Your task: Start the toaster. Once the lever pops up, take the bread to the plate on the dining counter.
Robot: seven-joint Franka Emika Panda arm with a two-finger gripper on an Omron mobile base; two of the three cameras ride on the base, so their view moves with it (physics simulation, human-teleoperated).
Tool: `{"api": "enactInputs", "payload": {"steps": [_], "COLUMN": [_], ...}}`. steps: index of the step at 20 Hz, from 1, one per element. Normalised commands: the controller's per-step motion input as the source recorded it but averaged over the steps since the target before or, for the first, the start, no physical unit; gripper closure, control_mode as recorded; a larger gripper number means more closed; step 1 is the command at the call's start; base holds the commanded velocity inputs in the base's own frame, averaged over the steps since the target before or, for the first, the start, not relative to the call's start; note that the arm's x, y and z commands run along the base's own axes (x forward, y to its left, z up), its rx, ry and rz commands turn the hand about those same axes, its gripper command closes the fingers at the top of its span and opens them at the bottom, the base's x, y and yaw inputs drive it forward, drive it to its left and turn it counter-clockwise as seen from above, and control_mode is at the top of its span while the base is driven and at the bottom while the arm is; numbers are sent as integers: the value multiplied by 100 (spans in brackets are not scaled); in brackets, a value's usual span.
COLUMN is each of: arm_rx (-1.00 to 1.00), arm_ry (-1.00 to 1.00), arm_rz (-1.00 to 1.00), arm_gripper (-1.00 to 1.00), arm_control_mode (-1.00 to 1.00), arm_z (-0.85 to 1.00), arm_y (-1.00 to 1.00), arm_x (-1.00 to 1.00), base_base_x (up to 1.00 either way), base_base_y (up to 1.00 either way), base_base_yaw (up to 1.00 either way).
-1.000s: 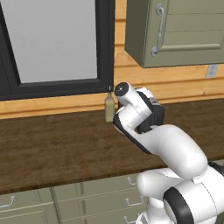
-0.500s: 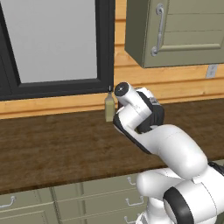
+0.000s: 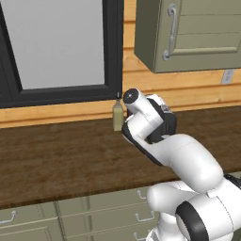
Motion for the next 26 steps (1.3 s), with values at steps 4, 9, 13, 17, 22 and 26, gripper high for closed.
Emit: {"api": "enactInputs", "payload": {"steps": [4, 9, 13, 17, 22, 26], "arm_rx": [0, 0, 0, 0, 0, 0], "arm_ry": [0, 0, 0, 0, 0, 0], "arm_rz": [0, 0, 0, 0, 0, 0], "arm_gripper": [100, 100, 100, 100, 100, 100], "arm_control_mode": [-100, -100, -100, -100, -100, -100], "arm_z": [0, 0, 0, 0, 0, 0], "arm_y": [0, 0, 0, 0, 0, 0], "arm_x": [0, 0, 0, 0, 0, 0], "base_base_x": [0, 0, 0, 0, 0, 0], "base_base_y": [0, 0, 0, 0, 0, 0], "base_base_yaw": [0, 0, 0, 0, 0, 0]}}
